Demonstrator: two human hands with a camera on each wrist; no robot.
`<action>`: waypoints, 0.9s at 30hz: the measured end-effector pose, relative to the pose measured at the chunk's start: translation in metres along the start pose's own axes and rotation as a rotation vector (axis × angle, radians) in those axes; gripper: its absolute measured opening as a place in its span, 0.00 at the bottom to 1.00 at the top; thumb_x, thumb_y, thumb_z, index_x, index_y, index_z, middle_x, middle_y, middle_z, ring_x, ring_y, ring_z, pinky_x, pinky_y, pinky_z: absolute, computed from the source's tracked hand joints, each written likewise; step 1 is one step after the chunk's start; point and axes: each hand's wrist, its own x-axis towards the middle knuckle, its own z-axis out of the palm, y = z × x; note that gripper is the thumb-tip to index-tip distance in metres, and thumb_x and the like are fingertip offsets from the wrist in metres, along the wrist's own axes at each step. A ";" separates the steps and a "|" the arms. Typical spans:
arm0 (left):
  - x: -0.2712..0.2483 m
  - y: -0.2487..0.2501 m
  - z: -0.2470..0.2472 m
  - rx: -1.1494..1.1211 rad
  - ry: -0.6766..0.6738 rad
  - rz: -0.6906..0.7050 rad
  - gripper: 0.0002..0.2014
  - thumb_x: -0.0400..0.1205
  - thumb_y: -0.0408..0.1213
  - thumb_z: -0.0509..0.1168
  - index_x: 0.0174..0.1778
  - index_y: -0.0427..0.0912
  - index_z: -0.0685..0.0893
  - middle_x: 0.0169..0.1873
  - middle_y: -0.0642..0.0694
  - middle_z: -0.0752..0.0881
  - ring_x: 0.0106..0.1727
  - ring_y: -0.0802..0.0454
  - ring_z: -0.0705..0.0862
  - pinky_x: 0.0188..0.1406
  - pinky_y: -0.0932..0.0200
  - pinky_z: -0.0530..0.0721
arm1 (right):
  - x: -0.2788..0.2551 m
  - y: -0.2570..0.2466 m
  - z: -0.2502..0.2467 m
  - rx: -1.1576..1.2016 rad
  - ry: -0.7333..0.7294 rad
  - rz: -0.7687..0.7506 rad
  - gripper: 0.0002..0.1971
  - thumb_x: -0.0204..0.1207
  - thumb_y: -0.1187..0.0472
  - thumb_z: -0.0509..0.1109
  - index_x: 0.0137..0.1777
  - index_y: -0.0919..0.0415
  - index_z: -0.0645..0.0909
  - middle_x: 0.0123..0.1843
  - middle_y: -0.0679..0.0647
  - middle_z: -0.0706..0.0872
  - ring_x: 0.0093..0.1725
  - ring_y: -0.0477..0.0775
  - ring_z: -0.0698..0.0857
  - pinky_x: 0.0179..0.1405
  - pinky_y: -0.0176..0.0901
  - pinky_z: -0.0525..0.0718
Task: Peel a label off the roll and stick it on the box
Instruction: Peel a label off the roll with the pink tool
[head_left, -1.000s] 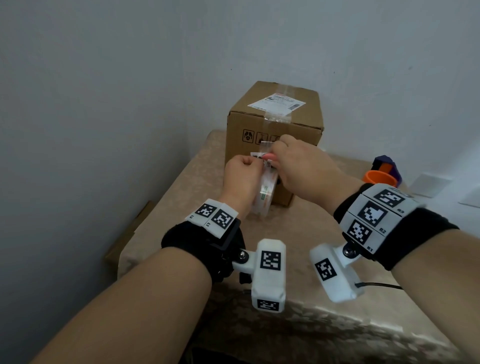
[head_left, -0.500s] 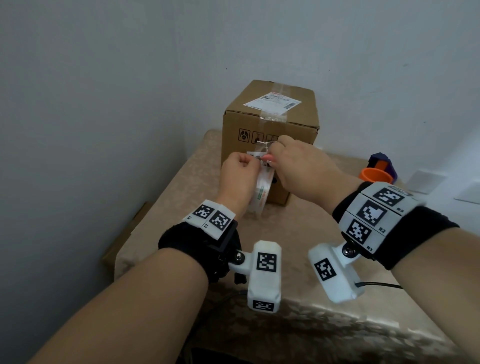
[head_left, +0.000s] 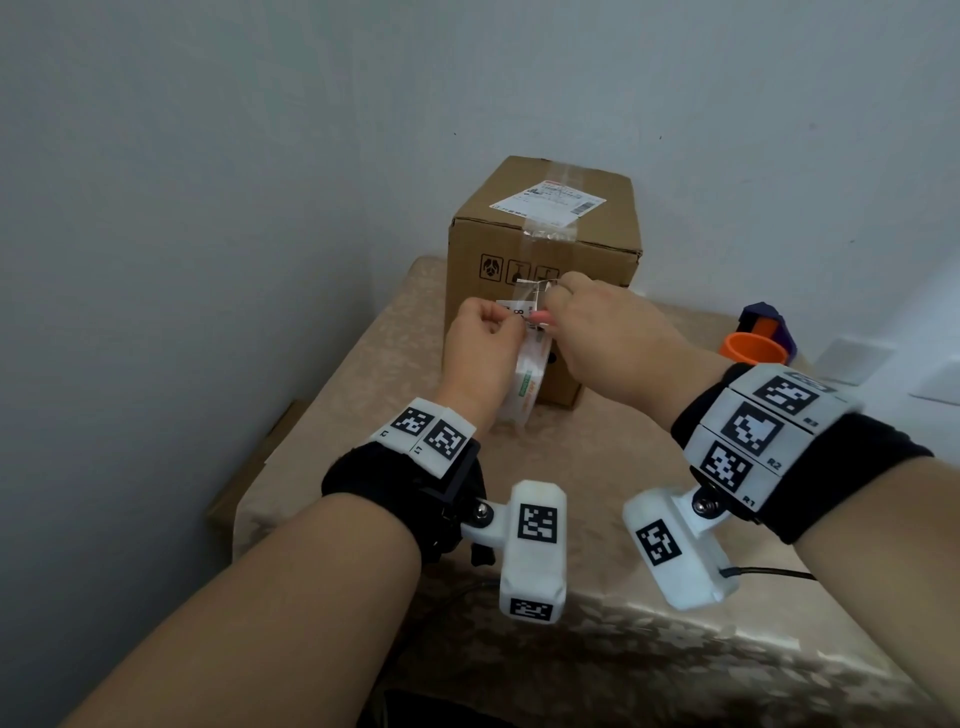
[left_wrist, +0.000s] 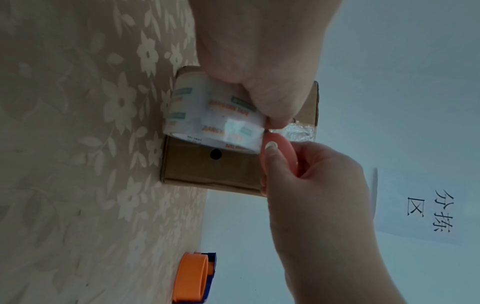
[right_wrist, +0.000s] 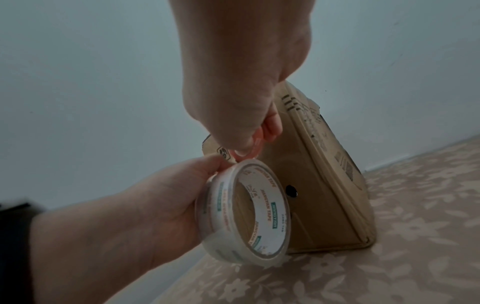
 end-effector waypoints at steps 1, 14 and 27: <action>-0.001 0.001 0.000 0.000 -0.004 -0.004 0.08 0.78 0.33 0.63 0.38 0.50 0.73 0.37 0.39 0.83 0.39 0.42 0.82 0.42 0.47 0.82 | 0.000 0.000 0.000 -0.004 0.000 -0.002 0.06 0.80 0.68 0.61 0.55 0.64 0.76 0.53 0.60 0.79 0.48 0.61 0.82 0.36 0.46 0.73; -0.003 0.005 -0.003 -0.002 -0.052 0.012 0.08 0.81 0.33 0.61 0.41 0.52 0.80 0.43 0.37 0.87 0.42 0.40 0.85 0.46 0.35 0.86 | -0.004 0.004 -0.004 -0.034 -0.024 0.001 0.06 0.82 0.65 0.61 0.56 0.63 0.75 0.54 0.60 0.78 0.48 0.61 0.82 0.36 0.46 0.71; -0.003 0.004 -0.004 -0.052 -0.061 0.015 0.11 0.82 0.29 0.60 0.40 0.51 0.79 0.39 0.46 0.85 0.41 0.45 0.84 0.41 0.47 0.86 | -0.009 0.004 -0.005 -0.015 -0.006 0.012 0.09 0.85 0.59 0.57 0.56 0.63 0.75 0.55 0.60 0.78 0.50 0.61 0.82 0.35 0.46 0.70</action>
